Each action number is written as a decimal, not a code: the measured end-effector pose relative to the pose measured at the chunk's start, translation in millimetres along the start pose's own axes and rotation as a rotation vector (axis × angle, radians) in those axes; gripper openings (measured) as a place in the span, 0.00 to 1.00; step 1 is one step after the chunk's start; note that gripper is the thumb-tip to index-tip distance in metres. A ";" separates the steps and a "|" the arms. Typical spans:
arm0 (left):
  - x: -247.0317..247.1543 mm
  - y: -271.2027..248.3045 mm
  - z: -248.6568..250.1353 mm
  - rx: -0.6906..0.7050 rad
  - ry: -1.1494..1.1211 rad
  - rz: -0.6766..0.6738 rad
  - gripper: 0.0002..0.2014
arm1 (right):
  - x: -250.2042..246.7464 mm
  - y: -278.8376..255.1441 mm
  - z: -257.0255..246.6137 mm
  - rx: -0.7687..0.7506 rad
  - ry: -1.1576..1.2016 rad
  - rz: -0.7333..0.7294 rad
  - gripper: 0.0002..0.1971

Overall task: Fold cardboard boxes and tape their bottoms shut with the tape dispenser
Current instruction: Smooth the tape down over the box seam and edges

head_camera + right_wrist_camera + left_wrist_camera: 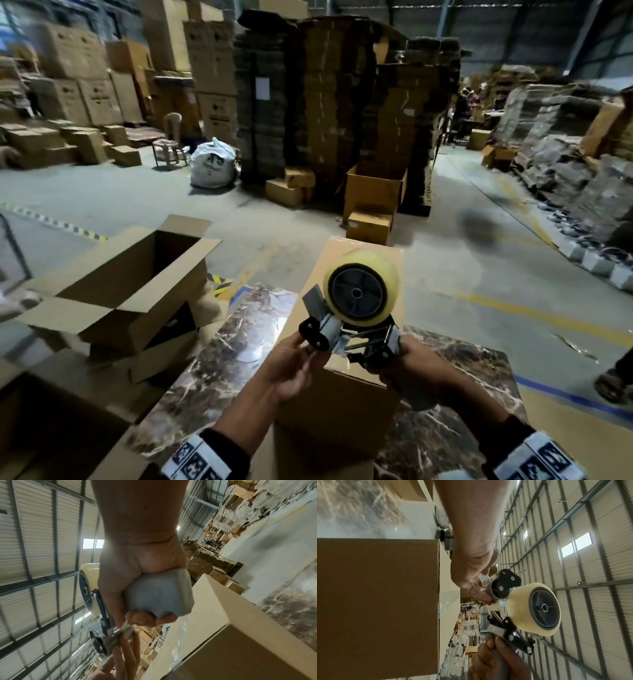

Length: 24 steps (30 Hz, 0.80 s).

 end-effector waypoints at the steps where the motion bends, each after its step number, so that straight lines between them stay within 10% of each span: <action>1: -14.2 3.3 8.9 0.052 0.037 0.040 0.19 | 4.2 3.6 -5.1 0.004 -0.009 -0.013 0.12; 8: -66.5 -1.2 48.3 0.256 0.260 0.259 0.10 | 21.9 17.8 -18.2 0.041 -0.144 -0.042 0.08; 24: -86.3 -14.7 81.7 0.081 0.471 0.080 0.09 | 49.7 28.0 -28.2 0.083 -0.180 -0.015 0.07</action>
Point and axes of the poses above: each hand's wrist, its own y-axis towards the middle knuckle, its own x-axis out of the palm, z = x × y, the point moved 7 cm from there along y, towards the middle knuckle, and after that the axes turned 9 degrees about -y, right-handed, at the moved point
